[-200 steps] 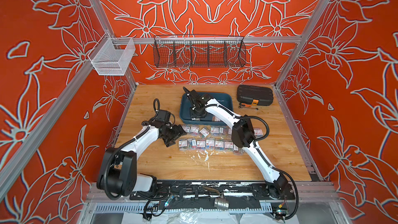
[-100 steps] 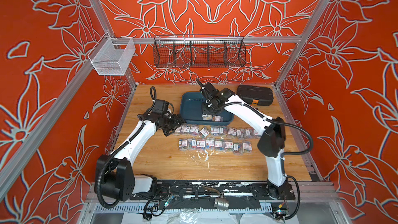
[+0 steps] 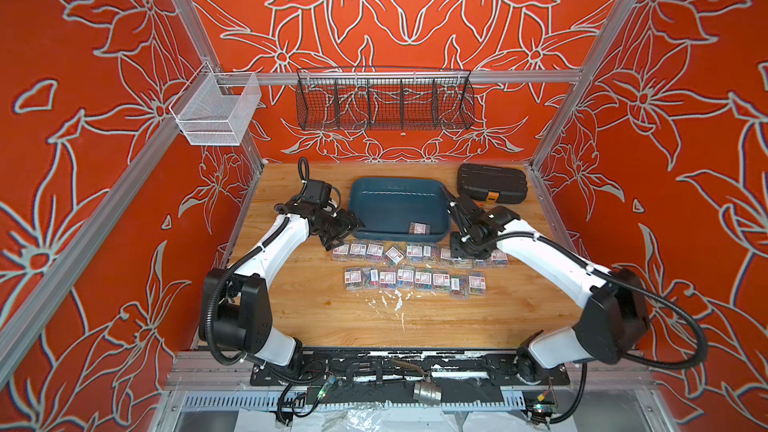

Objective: Take the paper clips out of the storage box
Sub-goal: Place the boxed paper clips at the center of the board.

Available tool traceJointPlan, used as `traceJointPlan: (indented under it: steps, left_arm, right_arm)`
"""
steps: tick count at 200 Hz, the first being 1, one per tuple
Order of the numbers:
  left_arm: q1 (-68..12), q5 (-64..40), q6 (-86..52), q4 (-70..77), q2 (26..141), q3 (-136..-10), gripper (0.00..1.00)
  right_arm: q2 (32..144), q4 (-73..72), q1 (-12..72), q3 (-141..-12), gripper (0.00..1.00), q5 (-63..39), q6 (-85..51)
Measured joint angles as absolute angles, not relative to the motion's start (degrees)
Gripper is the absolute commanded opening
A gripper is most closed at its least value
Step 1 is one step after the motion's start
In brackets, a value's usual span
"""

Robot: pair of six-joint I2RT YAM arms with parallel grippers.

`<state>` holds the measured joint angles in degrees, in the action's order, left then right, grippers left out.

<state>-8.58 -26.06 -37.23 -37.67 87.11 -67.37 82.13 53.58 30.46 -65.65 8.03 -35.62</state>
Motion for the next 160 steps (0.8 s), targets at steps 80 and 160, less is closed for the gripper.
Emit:
traceJointPlan:
  steps: [80, 160]
  left_arm:
    - [-8.58, -27.46, -35.79, -38.13, 91.13, -71.42, 0.85]
    - [-8.58, -28.67, -35.16, -38.61, 93.73, -73.95, 0.84]
  right_arm:
    - [70.87, 52.71, 19.14, -47.92, 0.32, 12.62, -36.77]
    - [78.81, 45.84, 15.7, -45.8, 0.43, 12.36, -36.16]
